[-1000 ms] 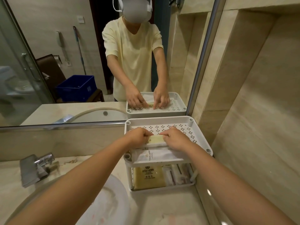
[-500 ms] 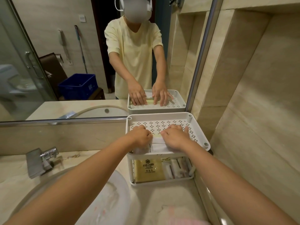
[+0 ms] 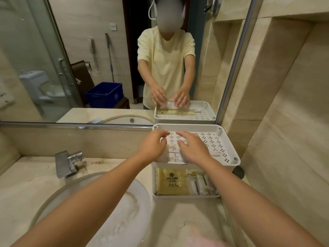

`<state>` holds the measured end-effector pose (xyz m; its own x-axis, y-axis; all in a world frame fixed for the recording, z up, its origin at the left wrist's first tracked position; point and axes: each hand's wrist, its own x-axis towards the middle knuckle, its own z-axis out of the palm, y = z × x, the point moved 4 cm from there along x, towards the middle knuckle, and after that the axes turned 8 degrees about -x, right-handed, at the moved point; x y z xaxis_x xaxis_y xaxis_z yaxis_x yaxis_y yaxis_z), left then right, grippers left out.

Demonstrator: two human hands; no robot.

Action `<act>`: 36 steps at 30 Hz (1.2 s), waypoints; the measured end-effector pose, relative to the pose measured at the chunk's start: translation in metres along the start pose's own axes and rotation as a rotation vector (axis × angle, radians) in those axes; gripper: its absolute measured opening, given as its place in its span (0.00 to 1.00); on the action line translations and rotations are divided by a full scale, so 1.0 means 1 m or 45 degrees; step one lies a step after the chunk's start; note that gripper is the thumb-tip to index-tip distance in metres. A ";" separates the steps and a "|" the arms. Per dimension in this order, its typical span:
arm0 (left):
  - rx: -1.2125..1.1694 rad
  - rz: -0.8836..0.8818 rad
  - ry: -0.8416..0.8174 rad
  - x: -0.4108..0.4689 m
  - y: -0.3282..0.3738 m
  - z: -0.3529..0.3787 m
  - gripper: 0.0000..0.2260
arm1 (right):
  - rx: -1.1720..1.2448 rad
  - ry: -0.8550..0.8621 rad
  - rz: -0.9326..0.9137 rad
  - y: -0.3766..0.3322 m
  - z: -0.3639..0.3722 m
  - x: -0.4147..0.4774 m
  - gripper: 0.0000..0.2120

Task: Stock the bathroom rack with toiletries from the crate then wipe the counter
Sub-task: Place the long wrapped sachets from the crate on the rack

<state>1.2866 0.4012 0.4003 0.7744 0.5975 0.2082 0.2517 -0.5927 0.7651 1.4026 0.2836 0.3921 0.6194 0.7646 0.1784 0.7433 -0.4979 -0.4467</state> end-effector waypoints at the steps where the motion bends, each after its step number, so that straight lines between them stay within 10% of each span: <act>1: -0.052 -0.022 0.044 -0.006 -0.003 -0.007 0.15 | 0.013 0.013 -0.021 -0.008 0.001 -0.001 0.19; 17: -0.147 -0.332 0.480 -0.156 -0.083 -0.173 0.14 | 0.167 -0.119 -0.452 -0.203 0.059 -0.054 0.21; 36: -0.119 -0.878 0.990 -0.563 -0.172 -0.306 0.14 | 0.173 -0.621 -1.085 -0.455 0.202 -0.328 0.22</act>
<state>0.6303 0.3316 0.3381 -0.1161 0.9931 0.0178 0.4255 0.0335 0.9044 0.8099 0.3419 0.3594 -0.3038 0.9452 0.1198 0.8377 0.3249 -0.4389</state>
